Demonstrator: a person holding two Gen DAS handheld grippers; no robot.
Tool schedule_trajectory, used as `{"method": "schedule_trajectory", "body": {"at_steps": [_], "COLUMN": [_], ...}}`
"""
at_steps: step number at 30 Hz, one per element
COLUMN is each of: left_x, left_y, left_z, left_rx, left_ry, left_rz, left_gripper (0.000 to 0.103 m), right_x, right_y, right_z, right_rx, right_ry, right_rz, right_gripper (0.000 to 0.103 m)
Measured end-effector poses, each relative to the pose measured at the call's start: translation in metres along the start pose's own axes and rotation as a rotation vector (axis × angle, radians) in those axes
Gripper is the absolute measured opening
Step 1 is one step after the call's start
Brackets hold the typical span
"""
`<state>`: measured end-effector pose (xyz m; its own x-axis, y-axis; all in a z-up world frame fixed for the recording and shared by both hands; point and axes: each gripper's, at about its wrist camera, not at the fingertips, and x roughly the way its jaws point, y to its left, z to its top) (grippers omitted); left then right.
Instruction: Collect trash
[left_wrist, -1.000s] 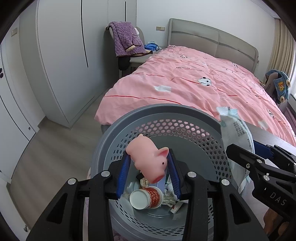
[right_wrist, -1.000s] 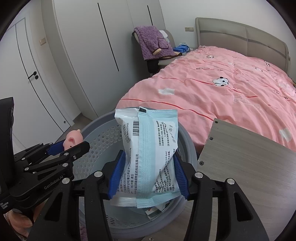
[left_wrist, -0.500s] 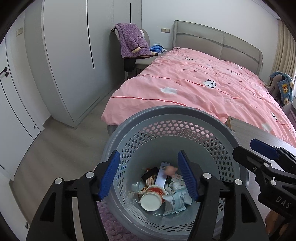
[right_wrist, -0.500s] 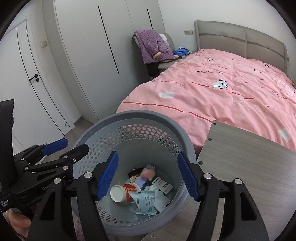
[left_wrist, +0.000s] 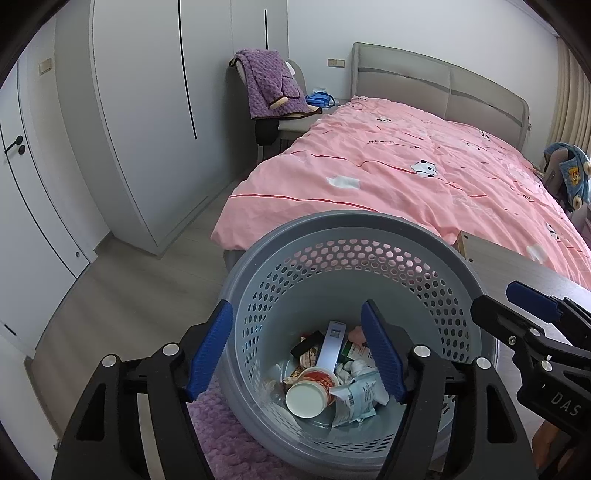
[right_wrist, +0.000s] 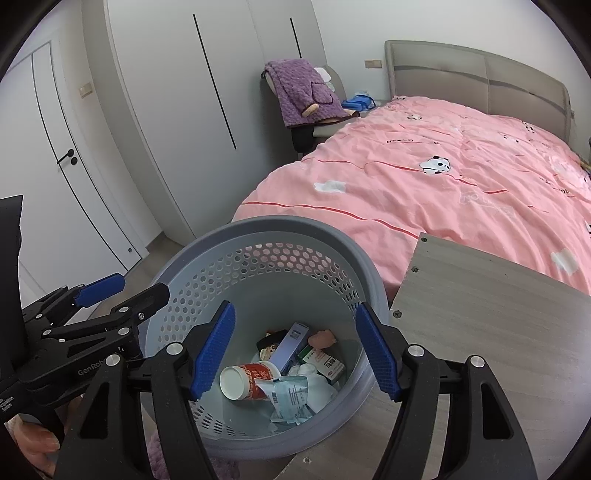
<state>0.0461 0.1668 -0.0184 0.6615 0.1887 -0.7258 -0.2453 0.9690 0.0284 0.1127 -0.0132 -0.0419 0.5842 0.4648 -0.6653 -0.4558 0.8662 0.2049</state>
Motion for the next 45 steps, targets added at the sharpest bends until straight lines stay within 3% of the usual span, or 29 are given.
{"method": "schedule_trajectory", "body": {"at_steps": [21, 45], "left_x": [-0.010, -0.012], "left_y": [0.006, 0.005], "left_z": [-0.002, -0.002], "left_rx": [-0.014, -0.018], "left_ry": [-0.005, -0.009], "left_rz": [0.048, 0.068], "left_gripper": [0.082, 0.083], "right_x": [-0.007, -0.008], "right_y": [-0.001, -0.004], "right_z": [-0.003, -0.004], "right_rx": [0.002, 0.008], "right_ry": [-0.014, -0.018], "right_rz": [-0.032, -0.038], "right_gripper": [0.079, 0.082]}}
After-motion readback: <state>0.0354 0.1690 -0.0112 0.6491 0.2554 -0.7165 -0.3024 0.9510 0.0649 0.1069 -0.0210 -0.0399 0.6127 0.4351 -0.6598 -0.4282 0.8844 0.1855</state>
